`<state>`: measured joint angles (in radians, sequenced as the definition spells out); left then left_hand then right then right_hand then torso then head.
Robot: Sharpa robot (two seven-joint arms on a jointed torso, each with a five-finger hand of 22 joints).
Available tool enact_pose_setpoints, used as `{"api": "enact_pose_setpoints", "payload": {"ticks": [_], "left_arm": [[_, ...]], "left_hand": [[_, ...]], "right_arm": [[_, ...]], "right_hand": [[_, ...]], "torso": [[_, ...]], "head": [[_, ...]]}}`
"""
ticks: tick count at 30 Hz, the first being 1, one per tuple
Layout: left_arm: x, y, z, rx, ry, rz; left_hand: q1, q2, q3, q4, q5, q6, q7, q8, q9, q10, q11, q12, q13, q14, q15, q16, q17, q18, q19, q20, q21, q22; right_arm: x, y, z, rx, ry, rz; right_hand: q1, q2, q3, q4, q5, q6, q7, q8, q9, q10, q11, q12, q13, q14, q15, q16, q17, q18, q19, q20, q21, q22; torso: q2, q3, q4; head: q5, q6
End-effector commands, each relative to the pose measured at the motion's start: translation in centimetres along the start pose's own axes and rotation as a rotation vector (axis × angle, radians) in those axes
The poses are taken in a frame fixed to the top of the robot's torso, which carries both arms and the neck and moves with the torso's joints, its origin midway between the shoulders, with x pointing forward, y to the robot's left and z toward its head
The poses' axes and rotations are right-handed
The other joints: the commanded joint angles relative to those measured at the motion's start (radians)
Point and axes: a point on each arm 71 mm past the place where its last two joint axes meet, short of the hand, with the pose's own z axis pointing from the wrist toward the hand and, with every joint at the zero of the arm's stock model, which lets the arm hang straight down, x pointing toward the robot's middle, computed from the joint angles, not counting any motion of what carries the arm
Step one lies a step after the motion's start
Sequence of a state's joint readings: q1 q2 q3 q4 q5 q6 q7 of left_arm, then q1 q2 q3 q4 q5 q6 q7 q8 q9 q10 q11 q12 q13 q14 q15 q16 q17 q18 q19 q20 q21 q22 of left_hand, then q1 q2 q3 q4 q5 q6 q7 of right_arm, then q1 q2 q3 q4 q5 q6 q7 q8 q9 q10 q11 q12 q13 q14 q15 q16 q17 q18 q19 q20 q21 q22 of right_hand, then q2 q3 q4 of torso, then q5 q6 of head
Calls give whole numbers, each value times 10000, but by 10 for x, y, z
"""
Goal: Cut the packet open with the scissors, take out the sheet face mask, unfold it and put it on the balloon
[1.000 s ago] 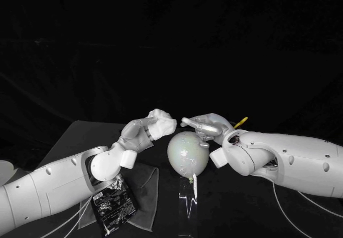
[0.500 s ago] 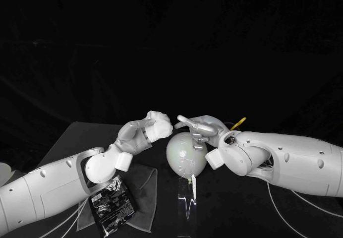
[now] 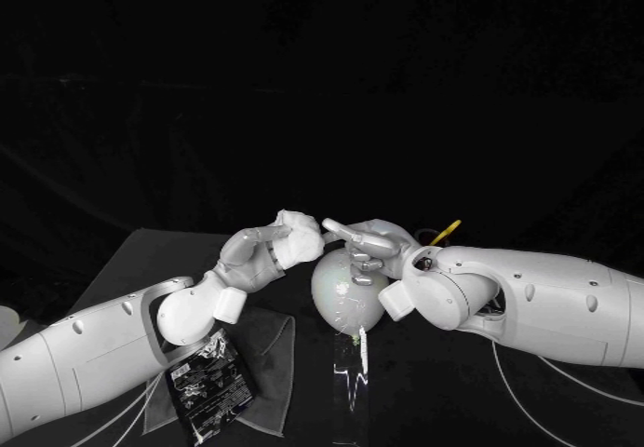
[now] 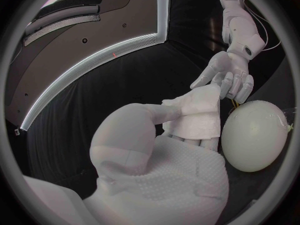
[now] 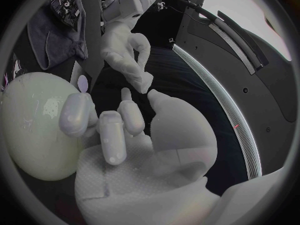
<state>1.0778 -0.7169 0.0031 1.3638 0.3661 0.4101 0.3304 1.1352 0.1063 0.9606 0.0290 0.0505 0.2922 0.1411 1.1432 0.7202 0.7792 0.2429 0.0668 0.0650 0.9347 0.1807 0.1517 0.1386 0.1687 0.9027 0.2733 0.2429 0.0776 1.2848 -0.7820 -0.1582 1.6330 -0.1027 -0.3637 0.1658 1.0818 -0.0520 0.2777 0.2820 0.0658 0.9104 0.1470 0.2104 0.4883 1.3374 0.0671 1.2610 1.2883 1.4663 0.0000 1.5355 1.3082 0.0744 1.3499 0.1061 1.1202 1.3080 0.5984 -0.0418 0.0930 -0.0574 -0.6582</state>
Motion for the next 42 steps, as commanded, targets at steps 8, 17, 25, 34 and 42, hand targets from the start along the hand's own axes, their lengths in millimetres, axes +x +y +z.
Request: {"api": "enact_pose_setpoints", "payload": {"ticks": [8, 17, 25, 34, 42], "left_arm": [[4, 0, 0, -199, 320, -28], [2, 1, 0, -318, 227, 52], [2, 1, 0, -342, 148, 91], [0, 0, 0, -333, 24, 143], [-2, 0, -1, -354, -50, 198]], "left_hand": [[-92, -23, 75, -17, -24, -25, 1551, 53, 28, 79, -29, 79, 15, 113, -17, 45, 15, 157, 109, -40, 37, -17], [-97, -50, 99, -33, -24, -2, 1548, 67, 39, 114, -37, 90, 16, 149, -30, 55, 22, 159, 158, -56, 46, -23], [-98, -60, 105, -38, -25, 6, 1547, 71, 41, 125, -39, 93, 16, 161, -34, 59, 25, 158, 172, -60, 48, -26], [-100, -68, 109, -41, -25, 13, 1545, 74, 43, 134, -42, 96, 16, 174, -38, 64, 27, 158, 183, -64, 49, -27], [-102, -82, 114, -46, -24, 25, 1543, 77, 44, 149, -46, 101, 16, 189, -42, 68, 31, 157, 197, -69, 50, -31]], "right_arm": [[1, 4, 1, -403, 4, 311], [3, 7, 2, -639, 68, 414], [6, 7, 2, -644, 264, 436], [7, 8, 1, -659, 290, 424], [6, 8, 0, -697, 205, 452]], "right_hand": [[945, 169, -47, -310, -101, 157, -14, -45, -75, 247, -13, 279, 209, 803, -4, 108, 1828, 133, 130, 9, 242, 1461], [1703, 303, 202, -767, -134, 284, -42, -78, -148, 378, -47, 460, 363, 830, -33, 134, 1909, 111, 189, -13, 362, 1492], [1890, 290, 295, -922, -128, 358, -64, -75, -169, 435, -66, 536, 433, 846, -47, 149, 1960, 104, 210, -25, 404, 1503], [1948, 280, 339, -985, -127, 458, -99, -48, -177, 475, -93, 580, 472, 851, -65, 153, 1970, 96, 235, -37, 450, 1515], [2456, 348, 772, -1503, -156, 835, -289, 125, -152, 626, -266, 722, 604, 895, -216, 191, 2097, 59, 357, -153, 673, 1572]], "torso": [[1, 9, -5], [-1, 6, -6], [0, 1, -1], [0, 4, 0], [2, 6, -6]], "head": [[-11, -19], [-17, -30], [-13, -32], [-2, -43], [-7, -55]]}}
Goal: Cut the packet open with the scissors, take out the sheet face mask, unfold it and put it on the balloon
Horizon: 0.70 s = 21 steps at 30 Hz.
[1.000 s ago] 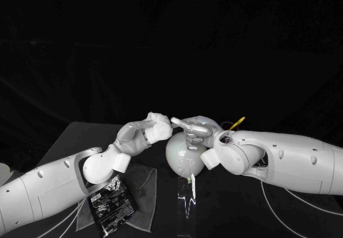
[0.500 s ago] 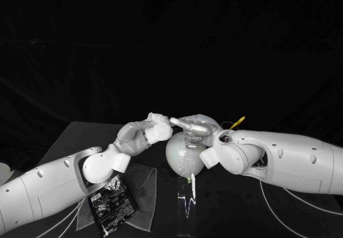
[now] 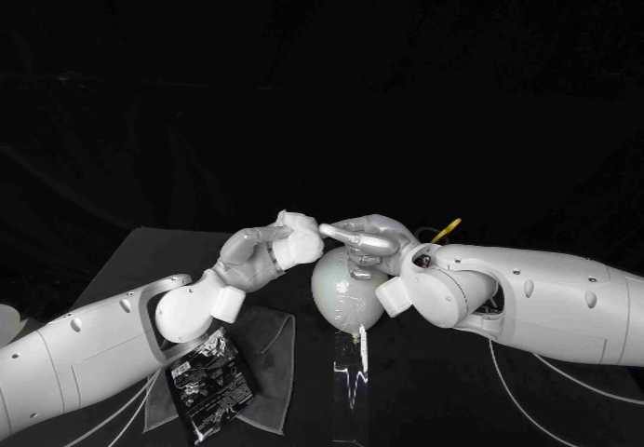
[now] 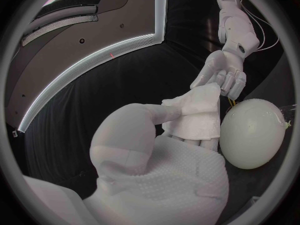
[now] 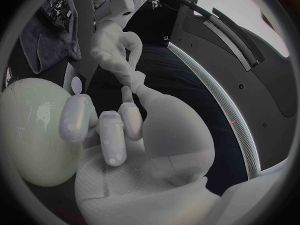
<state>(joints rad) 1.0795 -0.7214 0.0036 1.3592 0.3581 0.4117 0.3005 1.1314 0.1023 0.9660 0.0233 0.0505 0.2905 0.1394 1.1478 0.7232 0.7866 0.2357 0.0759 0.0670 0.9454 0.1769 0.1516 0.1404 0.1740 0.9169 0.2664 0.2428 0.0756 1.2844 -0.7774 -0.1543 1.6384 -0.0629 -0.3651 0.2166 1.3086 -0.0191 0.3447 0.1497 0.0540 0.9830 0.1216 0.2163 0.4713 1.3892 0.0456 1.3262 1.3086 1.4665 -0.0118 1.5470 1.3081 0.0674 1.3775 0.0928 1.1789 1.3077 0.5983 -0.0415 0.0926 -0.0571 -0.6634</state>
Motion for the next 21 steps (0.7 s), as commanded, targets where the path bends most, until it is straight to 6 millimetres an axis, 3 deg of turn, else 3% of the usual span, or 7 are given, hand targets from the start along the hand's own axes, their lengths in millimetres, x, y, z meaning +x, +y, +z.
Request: {"api": "enact_pose_setpoints", "payload": {"ticks": [1, 7, 21], "left_arm": [[0, 0, 1, -72, -31, 89], [-1, 1, 1, -163, -103, 233], [-4, 0, 0, -238, -268, 385]], "left_hand": [[-64, -42, 59, 10, -24, 41, 1560, 31, 15, 75, 27, 10, -4, 82, -4, 70, 13, 104, 55, 0, 51, -11], [-64, -56, 63, 1, -24, 54, 1559, 34, 16, 93, 23, 16, -3, 94, -8, 73, 15, 102, 64, -5, 50, -15], [-65, -82, 72, -11, -24, 92, 1554, 41, 16, 140, 15, 33, 0, 118, -15, 78, 21, 98, 76, -14, 42, -25]], "right_arm": [[3, 3, 0, -286, 198, 79], [5, 4, 0, -317, 184, 148], [4, 5, -2, -372, 114, 207]], "right_hand": [[207, 11, 126, -212, -39, 126, -44, 78, 22, 116, -58, 75, 407, 896, -105, 79, 2108, 126, 88, -30, 98, 1578], [364, -70, 283, -477, -46, 223, -101, 157, 54, 202, -115, 158, 487, 912, -161, 92, 2154, 105, 145, -89, 202, 1605], [314, -171, 285, -536, -49, 234, -99, 172, 59, 242, -118, 200, 529, 913, -171, 91, 2153, 99, 157, -108, 220, 1609]], "torso": [[3, 3, -2], [3, 5, 1], [3, 2, 1]], "head": [[-13, -4], [-16, -10], [-6, 2]]}}
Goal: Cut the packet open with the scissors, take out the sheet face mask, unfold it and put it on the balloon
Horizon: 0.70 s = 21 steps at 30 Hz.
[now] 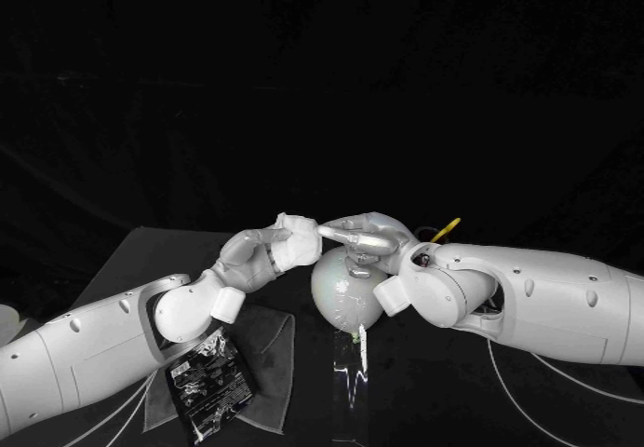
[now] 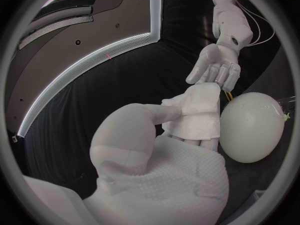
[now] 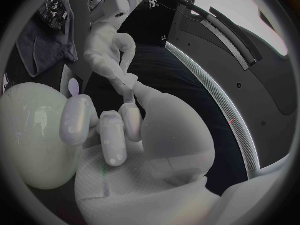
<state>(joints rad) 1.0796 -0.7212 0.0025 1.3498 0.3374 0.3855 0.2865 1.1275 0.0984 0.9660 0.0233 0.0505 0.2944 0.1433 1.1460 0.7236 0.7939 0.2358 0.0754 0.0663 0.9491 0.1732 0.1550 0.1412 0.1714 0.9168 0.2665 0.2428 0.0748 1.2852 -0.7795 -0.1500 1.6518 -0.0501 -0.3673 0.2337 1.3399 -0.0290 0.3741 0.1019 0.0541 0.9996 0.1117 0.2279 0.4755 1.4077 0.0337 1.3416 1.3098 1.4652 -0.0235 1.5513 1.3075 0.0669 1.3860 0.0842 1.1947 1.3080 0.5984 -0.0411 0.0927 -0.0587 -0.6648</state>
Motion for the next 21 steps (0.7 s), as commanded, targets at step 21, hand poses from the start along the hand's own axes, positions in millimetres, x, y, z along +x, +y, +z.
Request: {"api": "enact_pose_setpoints", "payload": {"ticks": [21], "left_arm": [[3, 0, 2, 7, 79, 56]], "left_hand": [[-26, -58, 77, -22, -24, 72, 1514, 61, 11, 89, 10, 45, 8, 90, 19, 44, 14, 121, 74, -17, 34, -23]], "right_arm": [[0, 0, 1, 117, 64, -211]], "right_hand": [[-1, -78, 125, -196, -50, 154, -58, 138, 50, 26, -45, -25, 466, 920, -87, 35, 2127, 106, 73, -52, 48, 1598]], "torso": [[5, -6, 3]], "head": [[29, -32]]}}
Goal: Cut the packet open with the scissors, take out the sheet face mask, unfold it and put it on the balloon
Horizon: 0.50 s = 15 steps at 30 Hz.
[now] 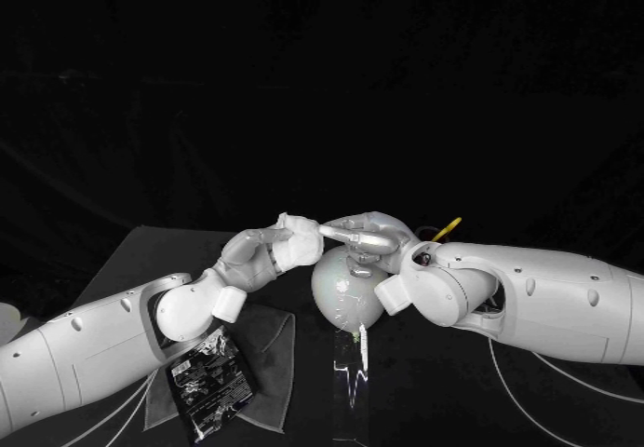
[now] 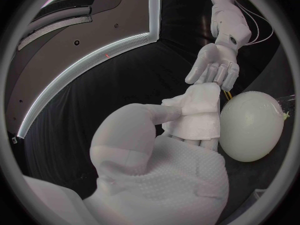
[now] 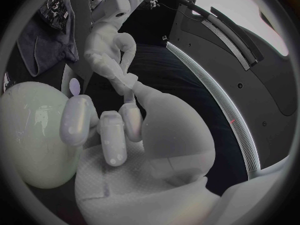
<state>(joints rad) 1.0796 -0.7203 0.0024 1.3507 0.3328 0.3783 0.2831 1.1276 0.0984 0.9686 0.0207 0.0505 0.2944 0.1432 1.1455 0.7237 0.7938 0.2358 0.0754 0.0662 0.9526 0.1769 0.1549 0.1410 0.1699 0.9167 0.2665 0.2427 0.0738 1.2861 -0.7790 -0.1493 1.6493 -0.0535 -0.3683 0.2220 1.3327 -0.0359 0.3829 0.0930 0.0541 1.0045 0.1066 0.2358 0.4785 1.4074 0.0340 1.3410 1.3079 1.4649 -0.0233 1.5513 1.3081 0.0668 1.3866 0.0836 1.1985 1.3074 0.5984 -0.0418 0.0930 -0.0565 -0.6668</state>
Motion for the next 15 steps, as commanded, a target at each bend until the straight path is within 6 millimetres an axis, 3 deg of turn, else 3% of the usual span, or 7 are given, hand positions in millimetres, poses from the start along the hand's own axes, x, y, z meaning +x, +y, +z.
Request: {"api": "enact_pose_setpoints", "payload": {"ticks": [1, 5, 8, 15], "left_arm": [[3, 0, 2, 67, 123, 1], [3, 0, 2, 68, 140, -4], [3, 0, 2, 62, 147, -5], [3, 0, 2, 41, 185, 72]], "left_hand": [[-26, -58, 51, 4, -24, 73, 1514, 66, 9, 90, 9, 45, 8, 55, -17, 46, 16, 136, 75, -17, 34, -14], [-25, -64, 52, 0, -25, 80, 1513, 65, 8, 98, 8, 47, 8, 56, -18, 45, 16, 135, 74, -18, 31, -17], [-25, -64, 52, 0, -25, 80, 1513, 65, 8, 98, 8, 47, 8, 56, -18, 45, 16, 135, 74, -18, 31, -17], [-17, -86, 54, -23, -25, 102, 1509, 60, 1, 121, 4, 53, 8, 56, -20, 40, 16, 132, 70, -23, 21, -24]], "right_arm": [[1, 0, 0, 26, 64, -183], [0, 0, 1, 7, -115, -275], [-1, 1, 0, -32, -254, -361], [-1, 2, 0, -167, -440, -558]], "right_hand": [[110, 1, 77, -157, -50, 132, -24, 85, 31, 41, -62, -7, 497, 922, -102, 34, 2118, 103, 80, -54, 34, 1611], [502, 88, 410, -592, -48, 312, -136, 306, 159, 150, -169, 97, 598, 944, -198, 55, 2190, 77, 164, -124, 190, 1653], [601, 169, 880, -956, -49, 364, -124, 587, 364, 308, -180, 225, 727, 969, -232, 79, 2269, 35, 269, -192, 380, 1704], [235, 122, 1549, -1240, -54, 320, -154, 909, 602, 434, -211, 307, 829, 984, -258, 92, 2318, 3, 348, -226, 537, 1744]], "torso": [[5, -1, -1], [4, 2, -1], [4, 4, 0], [1, 4, -1]], "head": [[8, -11], [19, -18], [23, -33], [31, -47]]}}
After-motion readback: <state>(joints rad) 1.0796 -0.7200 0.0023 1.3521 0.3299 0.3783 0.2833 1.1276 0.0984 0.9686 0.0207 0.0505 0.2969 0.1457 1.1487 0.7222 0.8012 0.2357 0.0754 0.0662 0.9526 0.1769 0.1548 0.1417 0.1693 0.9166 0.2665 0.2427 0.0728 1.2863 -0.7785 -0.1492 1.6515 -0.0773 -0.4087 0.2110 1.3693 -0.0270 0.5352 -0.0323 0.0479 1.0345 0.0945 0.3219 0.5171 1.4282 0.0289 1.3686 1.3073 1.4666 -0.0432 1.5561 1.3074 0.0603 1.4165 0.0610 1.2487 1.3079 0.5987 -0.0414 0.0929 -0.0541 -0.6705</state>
